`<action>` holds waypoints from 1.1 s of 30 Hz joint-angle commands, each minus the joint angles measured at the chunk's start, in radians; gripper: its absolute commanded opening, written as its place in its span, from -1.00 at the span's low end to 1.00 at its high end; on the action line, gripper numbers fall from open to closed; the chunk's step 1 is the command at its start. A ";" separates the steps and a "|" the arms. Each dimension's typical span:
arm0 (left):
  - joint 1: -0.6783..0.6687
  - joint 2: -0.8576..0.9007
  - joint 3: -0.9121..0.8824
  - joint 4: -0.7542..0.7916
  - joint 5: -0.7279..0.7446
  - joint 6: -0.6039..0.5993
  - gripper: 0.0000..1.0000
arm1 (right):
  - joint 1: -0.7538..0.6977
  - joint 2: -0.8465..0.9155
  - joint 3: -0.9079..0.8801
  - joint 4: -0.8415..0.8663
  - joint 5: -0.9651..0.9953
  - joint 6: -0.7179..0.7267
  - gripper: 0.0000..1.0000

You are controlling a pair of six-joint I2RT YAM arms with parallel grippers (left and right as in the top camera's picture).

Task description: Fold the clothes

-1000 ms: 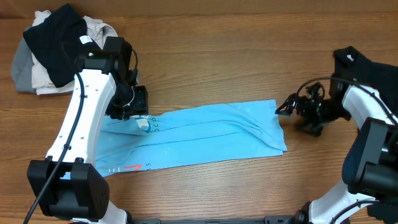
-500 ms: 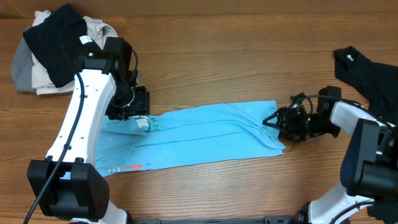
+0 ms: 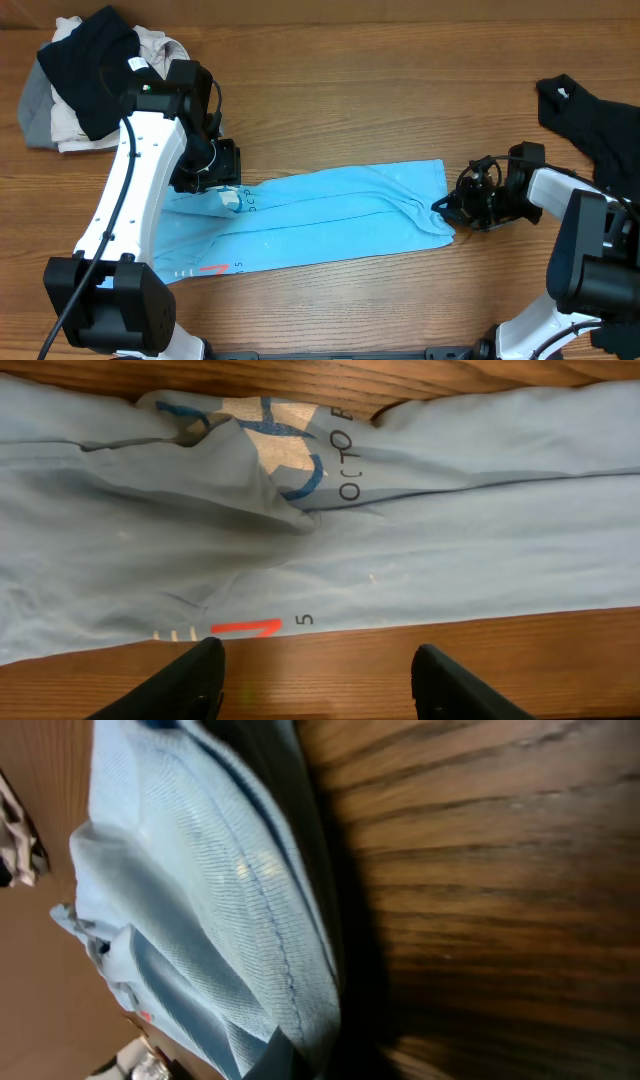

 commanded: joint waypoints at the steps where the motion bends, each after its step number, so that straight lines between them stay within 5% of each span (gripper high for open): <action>1: -0.003 0.001 -0.005 -0.005 -0.032 0.008 0.26 | -0.035 0.001 0.062 -0.019 0.124 0.063 -0.92; 17: -0.004 0.001 -0.005 0.003 -0.033 0.008 0.31 | -0.056 -0.042 0.388 -0.366 0.586 0.216 -0.92; 33: -0.004 0.001 -0.005 0.010 -0.010 0.000 0.39 | 0.423 -0.209 0.338 -0.424 0.761 0.346 -0.92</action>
